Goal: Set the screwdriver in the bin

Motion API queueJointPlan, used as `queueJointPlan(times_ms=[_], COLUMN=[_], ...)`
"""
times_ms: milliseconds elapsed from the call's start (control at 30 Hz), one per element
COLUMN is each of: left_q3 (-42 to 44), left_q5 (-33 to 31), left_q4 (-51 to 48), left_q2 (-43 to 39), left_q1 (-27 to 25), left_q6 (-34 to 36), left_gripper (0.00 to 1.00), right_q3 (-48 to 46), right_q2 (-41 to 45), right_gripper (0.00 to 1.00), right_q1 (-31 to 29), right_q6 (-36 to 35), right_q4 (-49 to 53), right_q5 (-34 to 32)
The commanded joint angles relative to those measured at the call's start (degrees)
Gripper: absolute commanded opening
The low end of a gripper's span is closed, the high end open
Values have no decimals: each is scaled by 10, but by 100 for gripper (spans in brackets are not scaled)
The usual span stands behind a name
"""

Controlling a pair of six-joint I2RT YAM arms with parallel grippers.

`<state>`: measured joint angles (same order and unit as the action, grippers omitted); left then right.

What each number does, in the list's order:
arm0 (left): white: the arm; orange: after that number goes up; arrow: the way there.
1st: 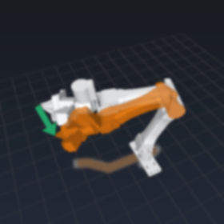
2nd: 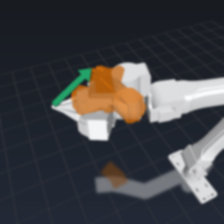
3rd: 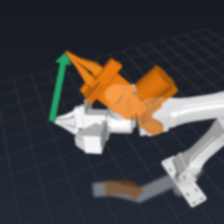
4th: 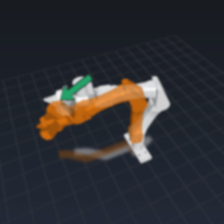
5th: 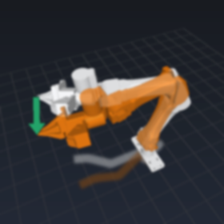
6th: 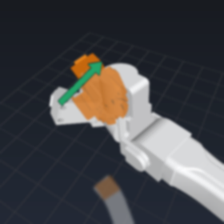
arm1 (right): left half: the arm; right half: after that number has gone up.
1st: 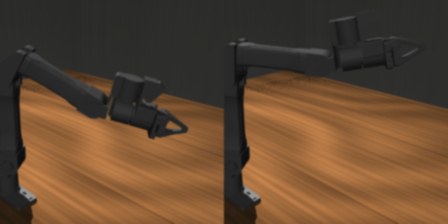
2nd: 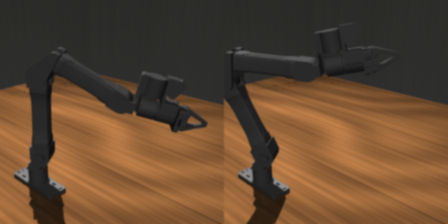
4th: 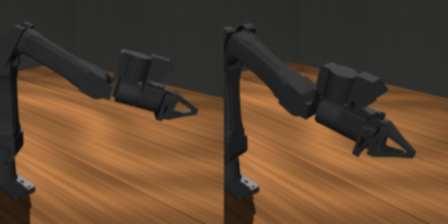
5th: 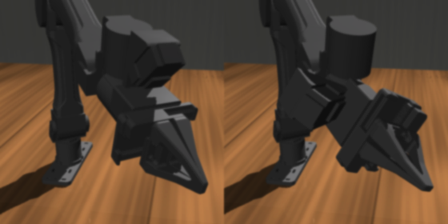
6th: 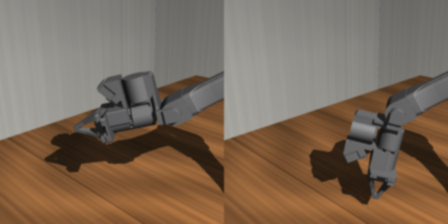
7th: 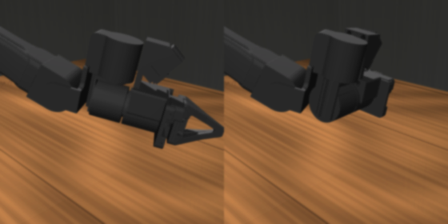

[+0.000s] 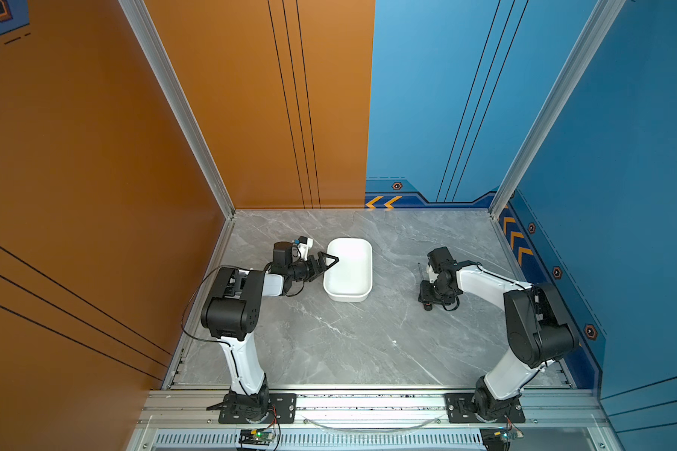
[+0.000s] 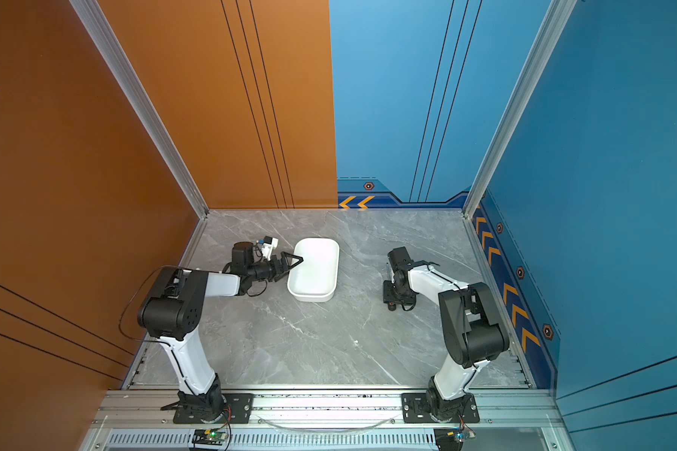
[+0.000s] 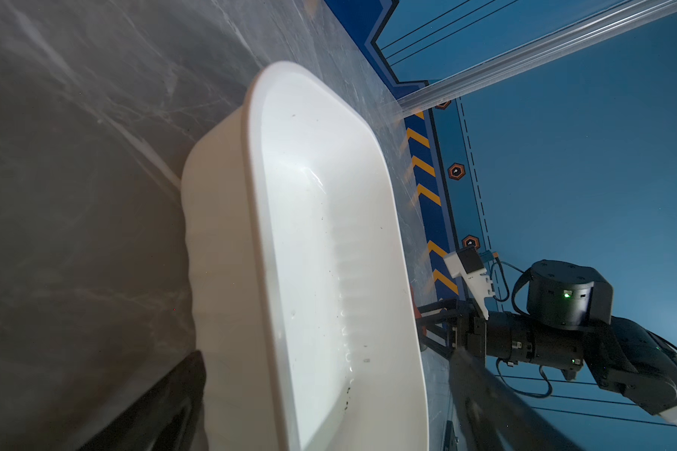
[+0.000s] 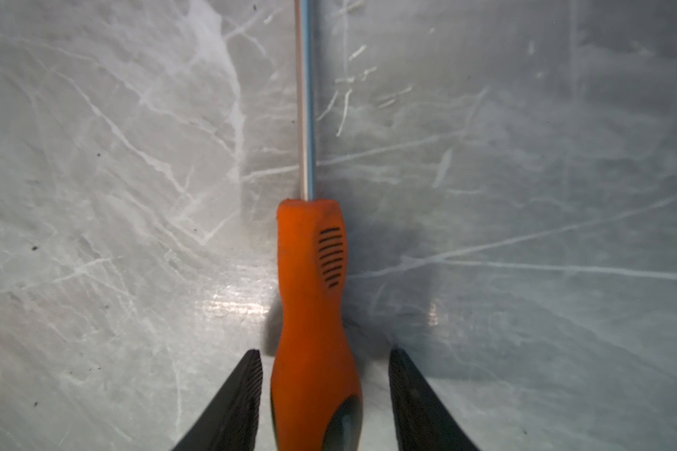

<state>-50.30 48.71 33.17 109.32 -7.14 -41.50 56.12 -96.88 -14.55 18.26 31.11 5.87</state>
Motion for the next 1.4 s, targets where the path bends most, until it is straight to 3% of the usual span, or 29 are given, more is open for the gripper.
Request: queueJointPlan(times_ms=[0,433,1000,1367], left_q3=[-14,-39,-11,12], left_q5=[11,3,-17,-17], left_q4=[14,14,69,76], left_q2=[12,27,29,13], left_q1=[-7,-47,-90,-90], left_q6=[-5,-17,-52,-54], left_gripper=[98,98,98,98], right_q3=[-11,-14,6,6], right_q2=[16,15,-11,-9], right_gripper=[50,45,41,15], right_q1=[6,13,15,15], right_q6=[-5,-8,-13,-13], right_q4=[19,18,15,16], right_q5=[-10,-6,2,14])
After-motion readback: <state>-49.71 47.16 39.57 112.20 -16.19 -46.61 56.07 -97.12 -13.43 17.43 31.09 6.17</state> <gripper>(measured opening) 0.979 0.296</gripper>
